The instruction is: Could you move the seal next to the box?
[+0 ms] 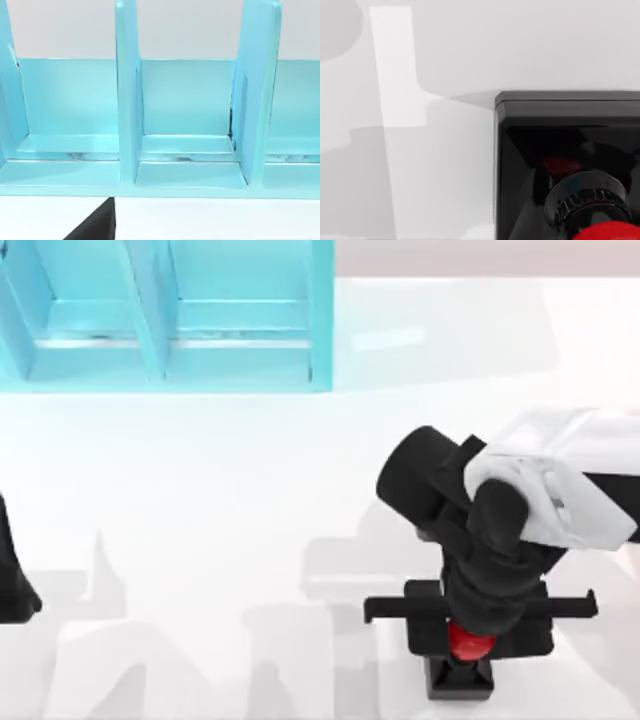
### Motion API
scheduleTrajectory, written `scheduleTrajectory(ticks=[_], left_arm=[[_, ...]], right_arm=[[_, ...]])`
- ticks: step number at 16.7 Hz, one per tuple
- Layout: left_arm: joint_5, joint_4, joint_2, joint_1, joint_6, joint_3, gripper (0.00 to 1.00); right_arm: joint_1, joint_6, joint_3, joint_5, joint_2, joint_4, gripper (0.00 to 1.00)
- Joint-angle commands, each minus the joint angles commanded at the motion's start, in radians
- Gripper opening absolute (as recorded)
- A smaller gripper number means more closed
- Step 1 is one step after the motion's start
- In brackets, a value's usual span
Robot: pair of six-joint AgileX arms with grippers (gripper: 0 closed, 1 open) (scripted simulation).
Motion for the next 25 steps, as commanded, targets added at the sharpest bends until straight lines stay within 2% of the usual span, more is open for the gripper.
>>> scheduleTrajectory(ticks=[7,14,18,25], left_arm=[[0.0,0.0,0.0,0.0,0.0,0.0,1.0],[0.0,0.0,0.0,0.0,0.0,0.0,1.0],[0.0,0.0,0.0,0.0,0.0,0.0,1.0],[0.0,0.0,0.0,0.0,0.0,0.0,1.0]], right_arm=[[-0.002,-0.002,0.121,0.0,-0.059,-0.183,0.0],[-0.037,-0.037,0.164,-0.001,-0.041,-0.221,0.0],[-0.207,-0.207,0.35,-0.001,0.035,-0.338,0.0],[-0.615,-0.614,0.742,0.0,0.171,-0.578,0.0]])
